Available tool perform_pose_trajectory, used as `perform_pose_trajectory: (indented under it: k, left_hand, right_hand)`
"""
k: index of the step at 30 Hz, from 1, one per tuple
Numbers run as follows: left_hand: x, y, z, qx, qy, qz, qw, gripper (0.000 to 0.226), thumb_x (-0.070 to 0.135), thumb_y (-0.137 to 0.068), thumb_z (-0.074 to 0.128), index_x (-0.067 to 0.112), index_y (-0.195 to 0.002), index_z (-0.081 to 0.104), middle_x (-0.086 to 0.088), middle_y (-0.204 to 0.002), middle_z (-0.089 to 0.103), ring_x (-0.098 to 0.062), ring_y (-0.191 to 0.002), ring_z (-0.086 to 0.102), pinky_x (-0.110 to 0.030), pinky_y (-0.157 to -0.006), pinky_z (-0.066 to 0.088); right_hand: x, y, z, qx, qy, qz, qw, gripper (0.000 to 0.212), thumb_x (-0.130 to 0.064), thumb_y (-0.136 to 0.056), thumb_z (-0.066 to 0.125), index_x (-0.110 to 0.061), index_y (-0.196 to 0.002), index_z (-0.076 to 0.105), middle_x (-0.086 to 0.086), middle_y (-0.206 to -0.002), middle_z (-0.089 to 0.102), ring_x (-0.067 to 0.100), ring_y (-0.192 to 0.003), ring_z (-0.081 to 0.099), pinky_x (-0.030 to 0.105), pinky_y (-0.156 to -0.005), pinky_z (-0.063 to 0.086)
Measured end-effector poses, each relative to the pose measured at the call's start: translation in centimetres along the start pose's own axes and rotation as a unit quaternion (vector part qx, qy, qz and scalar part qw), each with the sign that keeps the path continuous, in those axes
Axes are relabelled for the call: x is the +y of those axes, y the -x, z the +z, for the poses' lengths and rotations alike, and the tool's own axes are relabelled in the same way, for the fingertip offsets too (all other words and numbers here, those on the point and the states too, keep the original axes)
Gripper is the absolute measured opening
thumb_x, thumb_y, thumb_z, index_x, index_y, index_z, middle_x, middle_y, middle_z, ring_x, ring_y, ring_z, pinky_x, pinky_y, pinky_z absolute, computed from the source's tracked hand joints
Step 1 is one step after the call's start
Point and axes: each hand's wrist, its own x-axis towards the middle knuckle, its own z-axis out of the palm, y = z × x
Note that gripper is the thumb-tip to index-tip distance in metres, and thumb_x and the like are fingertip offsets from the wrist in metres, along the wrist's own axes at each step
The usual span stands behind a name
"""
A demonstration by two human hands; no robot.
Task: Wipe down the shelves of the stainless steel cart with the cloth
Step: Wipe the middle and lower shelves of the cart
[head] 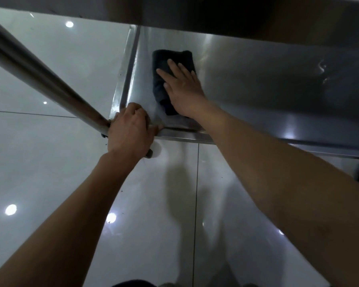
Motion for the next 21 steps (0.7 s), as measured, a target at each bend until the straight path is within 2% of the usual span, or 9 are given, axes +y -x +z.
perform_pose_trajectory:
  k: [5, 8, 12, 15, 21]
  left_hand:
    - [2.1, -0.6, -1.1, -0.070, -0.101, -0.007, 0.992, 0.031, 0.037, -0.095, 0.057, 0.010, -0.110, 0.063, -0.011, -0.119, 0.054, -0.033, -0.112, 0.052, -0.053, -0.091, 0.048]
    - [5.4, -1.3, -1.1, -0.117, -0.154, 0.073, 0.978, 0.029, 0.021, -0.092, 0.051, 0.013, -0.119, 0.059, -0.011, -0.125, 0.052, -0.033, -0.118, 0.048, -0.055, -0.091, 0.045]
    - [10.7, -1.7, -0.5, -0.202, -0.121, 0.136, 0.962, 0.028, 0.030, -0.093, 0.052, 0.016, -0.117, 0.058, -0.010, -0.124, 0.050, -0.032, -0.116, 0.048, -0.052, -0.088, 0.045]
    - [14.2, -1.8, -0.1, -0.214, -0.131, 0.172, 0.953, 0.027, 0.035, -0.094, 0.049, 0.019, -0.114, 0.058, -0.008, -0.122, 0.048, -0.030, -0.115, 0.048, -0.049, -0.087, 0.044]
    - [21.0, 0.0, 2.1, -0.246, -0.110, 0.164, 0.949, 0.034, 0.039, -0.095, 0.048, 0.023, -0.124, 0.058, -0.003, -0.127, 0.047, -0.028, -0.121, 0.045, -0.048, -0.090, 0.042]
  right_hand:
    - [6.5, 2.9, -2.6, -0.025, 0.037, 0.003, 0.999, 0.049, -0.031, -0.110, 0.023, -0.034, -0.159, 0.015, 0.001, -0.169, -0.001, 0.025, -0.155, 0.003, 0.046, -0.124, 0.008]
    - [10.1, 4.3, -3.7, -0.028, 0.057, 0.018, 0.998, 0.050, -0.030, -0.110, 0.024, -0.031, -0.159, 0.016, 0.004, -0.169, 0.000, 0.029, -0.154, 0.006, 0.049, -0.123, 0.013]
    - [14.3, 6.7, -4.5, -0.004, 0.052, 0.081, 0.995, 0.050, -0.030, -0.110, 0.025, -0.032, -0.159, 0.017, 0.003, -0.169, 0.001, 0.028, -0.154, 0.007, 0.047, -0.122, 0.013]
    - [16.5, 8.5, -4.9, 0.009, 0.036, 0.104, 0.994, 0.050, -0.030, -0.110, 0.024, -0.033, -0.159, 0.018, 0.002, -0.169, 0.002, 0.026, -0.154, 0.006, 0.046, -0.122, 0.010]
    - [20.1, 11.3, -5.3, 0.032, 0.016, 0.136, 0.990, 0.049, -0.031, -0.110, 0.024, -0.034, -0.158, 0.019, 0.000, -0.169, 0.003, 0.024, -0.155, 0.005, 0.046, -0.122, 0.008]
